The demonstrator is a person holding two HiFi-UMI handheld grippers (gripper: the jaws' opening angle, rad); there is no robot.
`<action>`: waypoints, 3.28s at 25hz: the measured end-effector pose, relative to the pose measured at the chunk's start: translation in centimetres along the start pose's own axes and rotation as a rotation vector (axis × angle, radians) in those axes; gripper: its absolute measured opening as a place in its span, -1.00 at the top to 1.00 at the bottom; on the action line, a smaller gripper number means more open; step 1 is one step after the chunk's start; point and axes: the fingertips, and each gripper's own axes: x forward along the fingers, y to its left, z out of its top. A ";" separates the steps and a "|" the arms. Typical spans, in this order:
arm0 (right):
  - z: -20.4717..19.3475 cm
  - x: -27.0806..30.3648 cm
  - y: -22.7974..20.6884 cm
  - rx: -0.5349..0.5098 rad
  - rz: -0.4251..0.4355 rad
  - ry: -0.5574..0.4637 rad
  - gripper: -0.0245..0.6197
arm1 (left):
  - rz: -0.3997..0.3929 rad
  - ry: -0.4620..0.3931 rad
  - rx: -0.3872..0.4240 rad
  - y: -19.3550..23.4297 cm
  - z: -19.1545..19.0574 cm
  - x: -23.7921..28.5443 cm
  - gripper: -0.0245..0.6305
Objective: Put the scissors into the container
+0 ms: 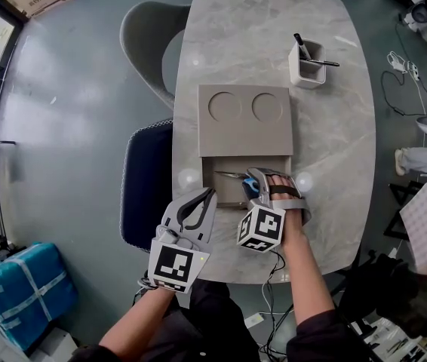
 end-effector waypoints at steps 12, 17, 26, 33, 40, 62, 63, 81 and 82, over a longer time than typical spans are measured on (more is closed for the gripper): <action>-0.3 -1.7 0.5 0.171 0.070 -0.032 0.62 | 0.006 -0.010 -0.003 0.0 0.5 0.0 0.86; -0.2 -0.9 0.3 0.214 0.060 -0.025 0.60 | 0.005 -0.014 -0.003 -0.2 0.6 0.1 0.86; 0.1 0.2 0.2 0.267 0.057 -0.040 0.54 | 0.008 -0.013 -0.005 -0.2 0.5 0.1 0.86; 0.0 0.2 0.1 0.323 0.071 -0.046 0.62 | -0.001 -0.013 0.002 -0.5 0.7 0.4 0.86; 0.9 -3.4 -3.0 0.434 -0.048 -0.125 0.92 | -0.034 -0.028 0.028 -1.6 2.2 0.3 0.86; 6.9 -32.1 -11.1 1.156 -0.630 -0.706 0.93 | -0.179 -0.274 0.053 -3.9 17.2 -10.1 0.86; 7.2 -33.4 -10.8 1.172 -0.664 -0.722 0.93 | -0.186 -0.292 0.058 -4.1 17.9 -10.9 0.86; 8.8 -42.9 -6.3 1.244 -0.953 -0.810 0.94 | -0.207 -0.455 0.148 -6.2 21.4 -19.7 0.86; 8.8 -42.9 -6.1 1.251 -0.945 -0.815 0.94 | -0.202 -0.460 0.152 -6.2 21.4 -19.8 0.86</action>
